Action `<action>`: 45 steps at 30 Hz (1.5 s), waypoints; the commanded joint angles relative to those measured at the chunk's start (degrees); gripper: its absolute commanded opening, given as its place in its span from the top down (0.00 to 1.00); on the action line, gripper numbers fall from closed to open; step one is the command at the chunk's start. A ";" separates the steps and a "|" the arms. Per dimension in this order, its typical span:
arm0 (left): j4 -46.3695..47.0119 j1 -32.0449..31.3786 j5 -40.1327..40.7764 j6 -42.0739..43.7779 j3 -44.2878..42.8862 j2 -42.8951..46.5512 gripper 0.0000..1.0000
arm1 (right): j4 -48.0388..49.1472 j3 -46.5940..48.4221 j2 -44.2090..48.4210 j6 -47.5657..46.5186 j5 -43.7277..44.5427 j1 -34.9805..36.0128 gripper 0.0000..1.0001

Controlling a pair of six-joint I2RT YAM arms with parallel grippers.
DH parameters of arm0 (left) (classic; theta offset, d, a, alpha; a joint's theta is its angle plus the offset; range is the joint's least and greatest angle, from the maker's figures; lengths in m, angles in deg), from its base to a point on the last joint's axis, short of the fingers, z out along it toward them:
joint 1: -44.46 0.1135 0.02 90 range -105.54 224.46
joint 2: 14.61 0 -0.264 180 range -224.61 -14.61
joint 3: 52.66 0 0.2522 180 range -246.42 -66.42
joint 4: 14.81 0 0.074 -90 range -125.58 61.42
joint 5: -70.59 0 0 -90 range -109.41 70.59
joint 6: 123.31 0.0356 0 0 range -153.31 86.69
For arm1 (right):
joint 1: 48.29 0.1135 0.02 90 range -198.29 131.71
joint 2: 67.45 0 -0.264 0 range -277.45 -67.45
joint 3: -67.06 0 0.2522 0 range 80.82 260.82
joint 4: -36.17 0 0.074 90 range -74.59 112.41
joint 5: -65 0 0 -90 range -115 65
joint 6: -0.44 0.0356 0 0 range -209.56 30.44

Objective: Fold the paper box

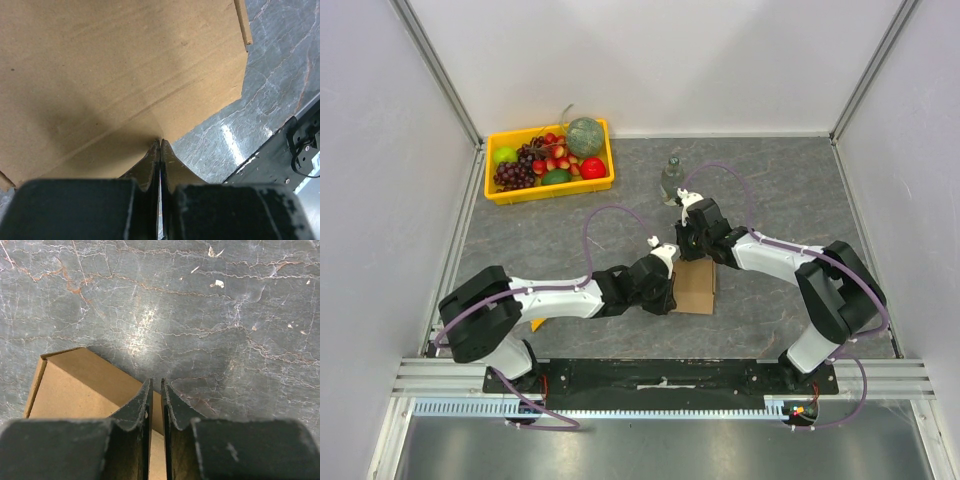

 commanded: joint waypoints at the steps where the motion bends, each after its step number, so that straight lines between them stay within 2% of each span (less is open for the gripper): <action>1: 1.68 -0.42 0.32 -0.36 -2.22 -1.36 0.98 | 0.36 1.39 -0.40 -0.98 -1.17 -0.05 0.83; 15: -1.48 -0.34 2.78 1.13 -3.72 -4.52 0.98 | -0.43 0.86 -1.19 -1.25 -2.57 -0.05 0.83; 28: -7.02 -0.25 10.87 2.36 -6.00 -5.31 0.98 | -2.53 0.15 -1.19 -1.77 -3.98 -0.05 0.84; 45: -10.89 -0.25 16.94 1.66 -5.91 -3.82 0.98 | -7.98 -4.41 4.87 -0.98 -4.07 -0.13 0.86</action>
